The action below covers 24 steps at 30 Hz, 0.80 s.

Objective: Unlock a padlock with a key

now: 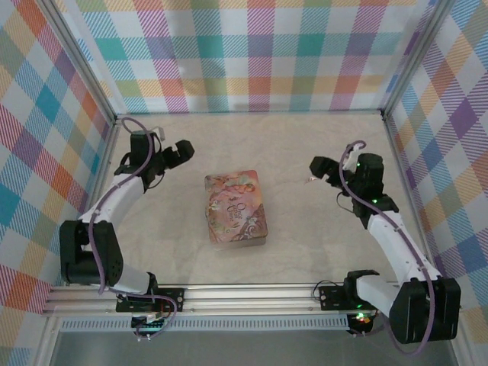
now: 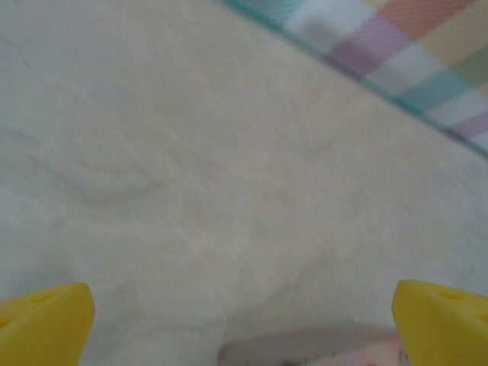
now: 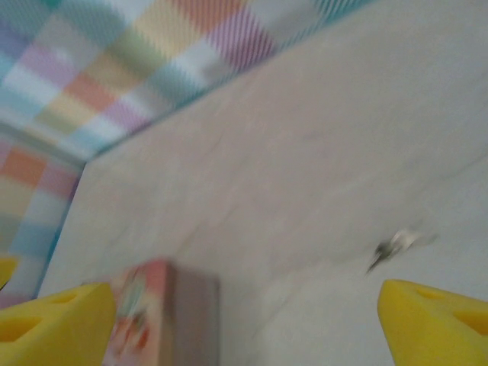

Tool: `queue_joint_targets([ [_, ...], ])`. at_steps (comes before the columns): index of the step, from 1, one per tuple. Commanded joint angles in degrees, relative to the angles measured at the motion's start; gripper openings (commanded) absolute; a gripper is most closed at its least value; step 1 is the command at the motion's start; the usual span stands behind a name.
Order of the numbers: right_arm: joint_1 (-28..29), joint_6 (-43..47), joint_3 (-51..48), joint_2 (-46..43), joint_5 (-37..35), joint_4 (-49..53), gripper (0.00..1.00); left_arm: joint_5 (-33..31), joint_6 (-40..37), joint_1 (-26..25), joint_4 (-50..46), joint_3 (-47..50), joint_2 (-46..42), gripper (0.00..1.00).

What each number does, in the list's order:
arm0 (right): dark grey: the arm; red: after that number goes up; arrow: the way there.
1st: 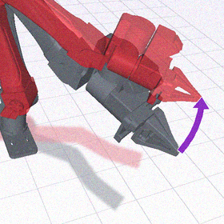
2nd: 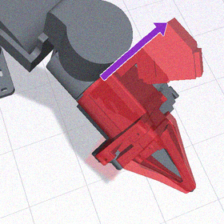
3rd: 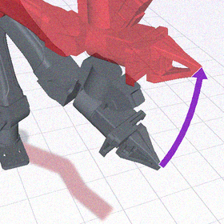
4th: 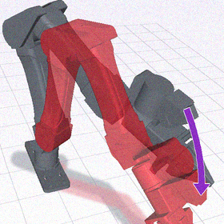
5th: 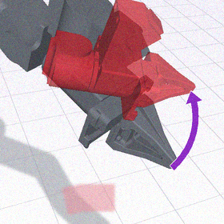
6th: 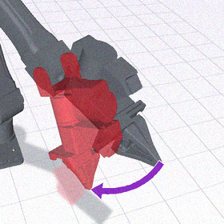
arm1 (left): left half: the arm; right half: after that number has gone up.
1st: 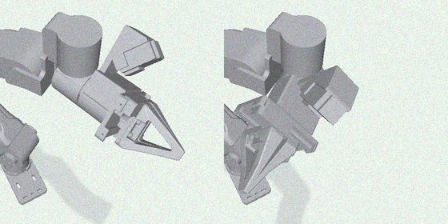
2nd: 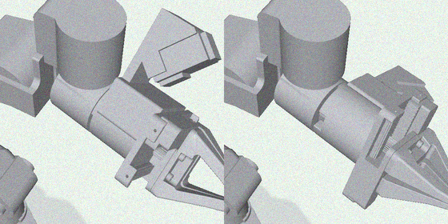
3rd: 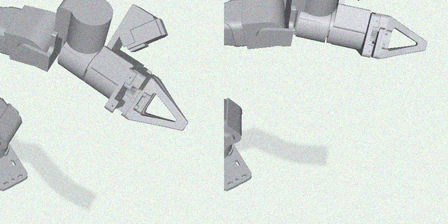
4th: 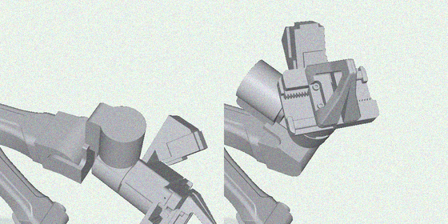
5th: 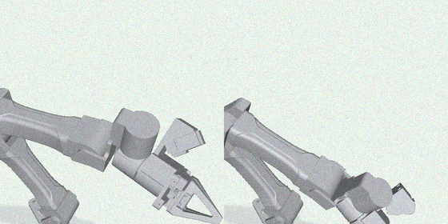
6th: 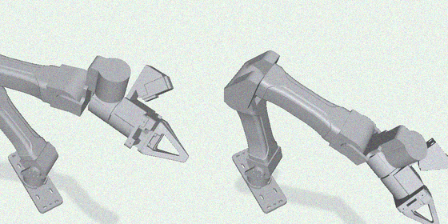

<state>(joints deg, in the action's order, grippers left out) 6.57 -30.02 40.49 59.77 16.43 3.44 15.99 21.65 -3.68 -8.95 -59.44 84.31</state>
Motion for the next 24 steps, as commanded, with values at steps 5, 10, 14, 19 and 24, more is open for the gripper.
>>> queue_joint_targets([
  [5,11.9,-1.0,-0.5,-3.4,12.7,18.2,0.85,10.4,-3.7,-5.8,-12.6,-12.8,9.9,0.95],
  [10,22.1,-2.5,-2.3,-3.2,12.1,21.5,0.84,10.5,-6.3,-8.7,-17.9,-21.5,17.3,0.94],
  [14,28.3,-2.2,-3.4,-0.1,15.1,21.7,0.84,11.2,-8.8,-10.8,-23.3,-28.8,23.9,0.92],
  [19,36.5,-0.1,-3.7,6.3,19.1,19.2,0.82,12.0,-12.3,-13.6,-29.5,-35.4,30.1,0.91],
  [24,39.4,-0.9,-3.3,10.5,21.6,14.2,0.81,12.9,-13.3,-14.4,-31.2,-37.1,32.6,0.90],
])
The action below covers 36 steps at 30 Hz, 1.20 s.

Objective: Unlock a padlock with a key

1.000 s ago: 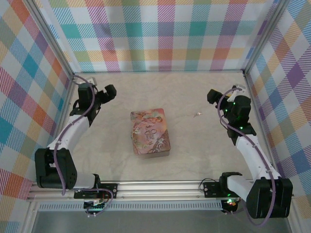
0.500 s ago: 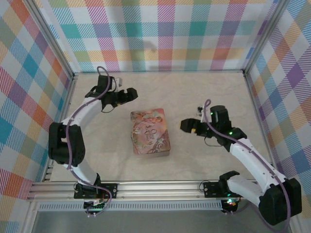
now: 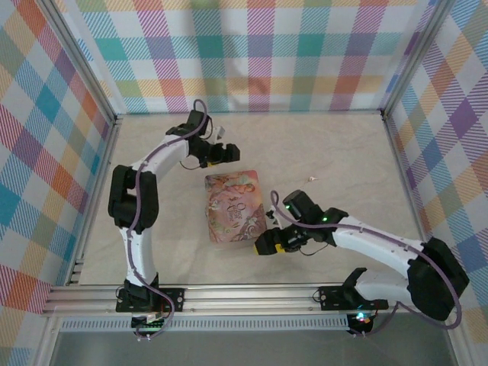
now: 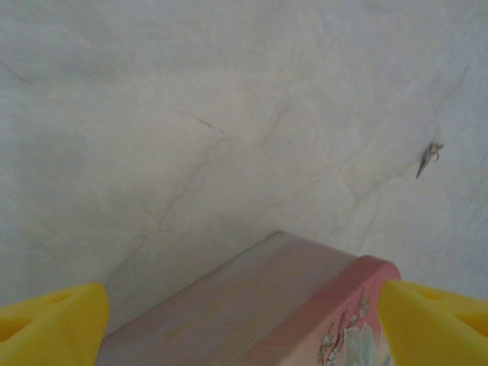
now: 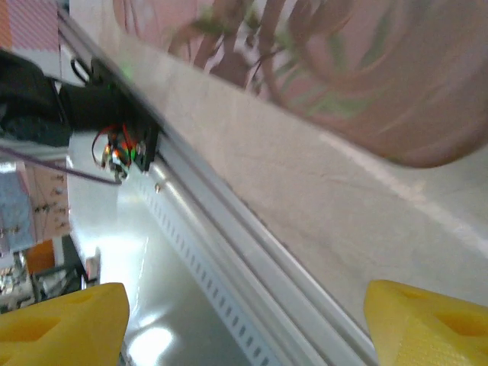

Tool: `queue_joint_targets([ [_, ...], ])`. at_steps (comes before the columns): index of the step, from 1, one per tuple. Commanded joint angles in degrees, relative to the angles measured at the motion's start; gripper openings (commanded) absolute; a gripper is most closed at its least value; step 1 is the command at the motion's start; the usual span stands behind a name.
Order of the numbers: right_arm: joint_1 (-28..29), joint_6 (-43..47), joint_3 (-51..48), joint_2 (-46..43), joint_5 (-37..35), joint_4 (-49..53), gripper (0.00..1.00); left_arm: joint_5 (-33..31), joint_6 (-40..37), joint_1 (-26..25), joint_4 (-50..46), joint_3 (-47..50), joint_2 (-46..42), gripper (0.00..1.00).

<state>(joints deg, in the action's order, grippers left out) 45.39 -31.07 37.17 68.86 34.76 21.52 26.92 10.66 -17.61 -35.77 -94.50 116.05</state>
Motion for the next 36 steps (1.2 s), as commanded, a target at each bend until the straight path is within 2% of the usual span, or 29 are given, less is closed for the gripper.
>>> queue_joint_targets([
  [1,0.6,0.0,0.2,2.4,3.5,-4.7,0.81,2.4,-2.7,-0.6,-4.9,-2.3,1.1,0.90],
  [7,0.6,-2.7,1.6,6.2,0.1,-11.2,0.82,1.0,-4.8,-0.9,-7.5,-1.3,0.9,0.87],
  [15,-2.9,-5.7,5.0,9.6,-8.4,-14.7,0.82,-1.3,-3.9,0.2,-3.9,7.5,-6.0,0.86],
  [27,-8.8,-6.5,13.4,20.2,-10.2,-20.2,0.80,-1.3,1.9,1.5,4.1,22.6,-17.6,0.84],
  [31,-10.0,-5.6,18.7,24.1,-9.6,-18.9,0.79,-2.2,5.6,1.5,7.6,28.2,-21.7,0.84],
  [36,-10.3,-5.0,22.2,25.1,-13.6,-11.3,0.80,-9.6,8.5,1.5,7.5,31.9,-26.2,0.85],
])
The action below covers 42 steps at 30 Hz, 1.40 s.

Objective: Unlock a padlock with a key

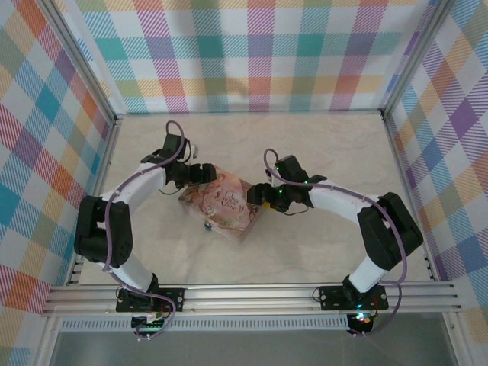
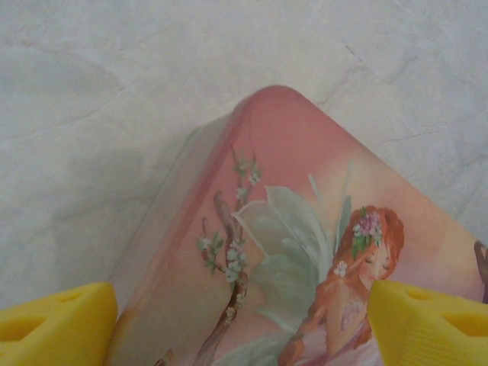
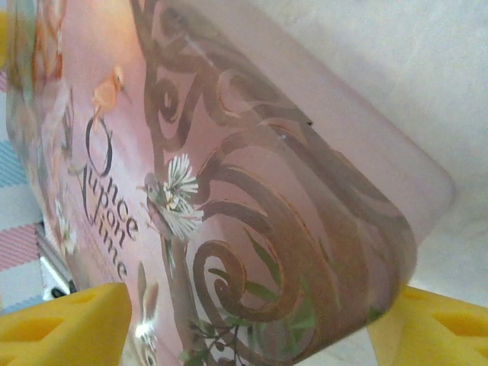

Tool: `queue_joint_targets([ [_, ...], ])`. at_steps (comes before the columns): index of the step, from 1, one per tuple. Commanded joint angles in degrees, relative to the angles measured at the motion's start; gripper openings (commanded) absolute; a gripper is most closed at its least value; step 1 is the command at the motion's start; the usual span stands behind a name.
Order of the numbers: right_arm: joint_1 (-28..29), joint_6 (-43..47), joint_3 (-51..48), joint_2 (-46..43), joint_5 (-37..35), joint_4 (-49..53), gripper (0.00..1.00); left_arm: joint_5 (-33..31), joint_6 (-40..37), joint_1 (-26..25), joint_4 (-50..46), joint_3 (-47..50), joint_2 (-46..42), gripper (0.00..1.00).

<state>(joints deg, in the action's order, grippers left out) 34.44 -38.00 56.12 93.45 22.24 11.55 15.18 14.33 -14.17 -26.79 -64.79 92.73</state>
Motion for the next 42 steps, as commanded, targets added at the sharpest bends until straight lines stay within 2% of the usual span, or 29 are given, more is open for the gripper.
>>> queue_joint_targets([
  [1,0.6,1.8,3.2,0.2,-1.9,0.0,0.80,0.4,5.6,-1.9,-1.8,2.7,-3.6,0.86],
  [5,0.7,0.1,0.8,-1.9,-2.3,2.3,0.81,-3.3,7.8,-1.6,-1.8,4.8,-6.9,0.87],
  [9,1.5,-1.8,-2.0,-4.0,-1.8,1.6,0.80,-1.8,9.2,-1.6,-1.1,6.6,-8.6,0.85],
  [12,2.1,-2.6,-2.6,-4.1,-0.4,0.9,0.75,0.3,10.5,-1.6,0.4,8.5,-9.5,0.78],
  [15,2.2,-3.1,-2.6,-3.1,0.8,-0.6,0.64,2.2,12.3,-2.2,2.7,11.0,-10.5,0.71],
  [18,2.1,-2.9,-0.9,-1.8,0.0,0.0,0.58,3.4,13.8,-3.3,4.5,12.6,-11.0,0.67],
  [28,-4.1,1.0,6.8,3.5,-1.9,3.1,0.58,4.5,20.0,-8.1,12.6,12.5,-8.2,0.66],
  [36,-8.1,5.3,14.9,9.6,-2.8,6.6,0.59,2.1,22.9,-11.9,16.2,6.8,-1.4,0.66],
  [42,-9.6,6.5,18.8,12.4,-4.0,8.3,0.60,0.1,23.3,-12.3,17.2,3.1,2.3,0.67],
])
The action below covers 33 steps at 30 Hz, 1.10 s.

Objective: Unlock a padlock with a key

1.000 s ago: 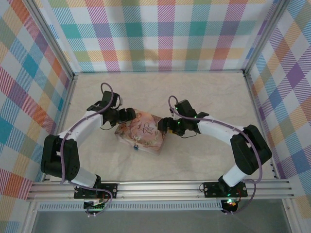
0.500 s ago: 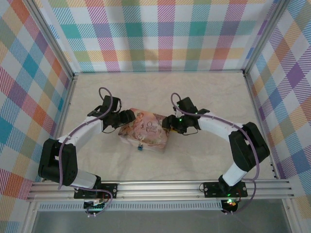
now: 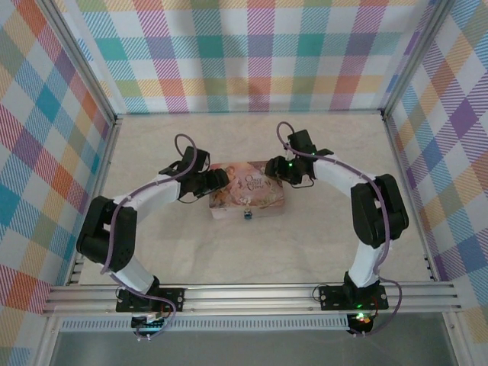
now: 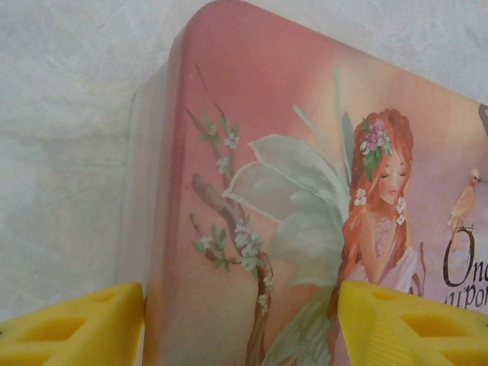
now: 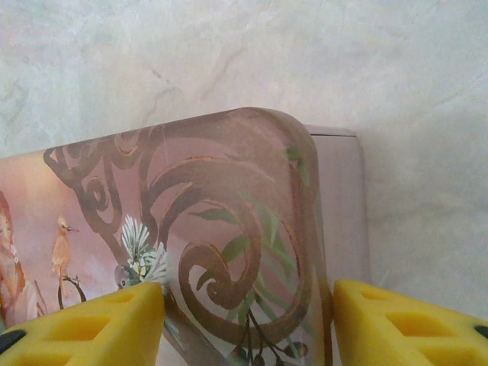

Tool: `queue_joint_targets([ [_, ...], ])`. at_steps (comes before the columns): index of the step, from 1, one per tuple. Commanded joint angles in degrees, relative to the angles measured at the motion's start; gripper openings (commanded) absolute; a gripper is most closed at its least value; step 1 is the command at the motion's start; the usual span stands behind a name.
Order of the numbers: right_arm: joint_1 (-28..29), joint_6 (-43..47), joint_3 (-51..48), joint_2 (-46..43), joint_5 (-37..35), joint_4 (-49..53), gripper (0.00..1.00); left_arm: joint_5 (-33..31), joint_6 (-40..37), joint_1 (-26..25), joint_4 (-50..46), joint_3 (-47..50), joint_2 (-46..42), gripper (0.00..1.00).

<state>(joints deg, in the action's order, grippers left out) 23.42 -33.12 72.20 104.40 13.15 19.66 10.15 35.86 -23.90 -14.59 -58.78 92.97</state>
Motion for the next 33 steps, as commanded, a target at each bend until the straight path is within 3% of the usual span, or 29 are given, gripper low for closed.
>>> queue_joint_targets([
  [1,1.1,1.6,3.1,1.8,5.2,0.4,0.60,5.4,1.8,-2.6,5.2,-3.5,2.7,0.67],
  [17,0.2,1.3,4.0,2.1,4.4,0.4,0.61,2.6,-0.2,-2.6,2.5,-8.9,5.7,0.71],
  [33,-3.6,4.1,4.1,-4.4,-5.0,8.6,0.76,-3.9,-0.8,-1.1,-3.5,-5.3,-1.1,0.87],
])
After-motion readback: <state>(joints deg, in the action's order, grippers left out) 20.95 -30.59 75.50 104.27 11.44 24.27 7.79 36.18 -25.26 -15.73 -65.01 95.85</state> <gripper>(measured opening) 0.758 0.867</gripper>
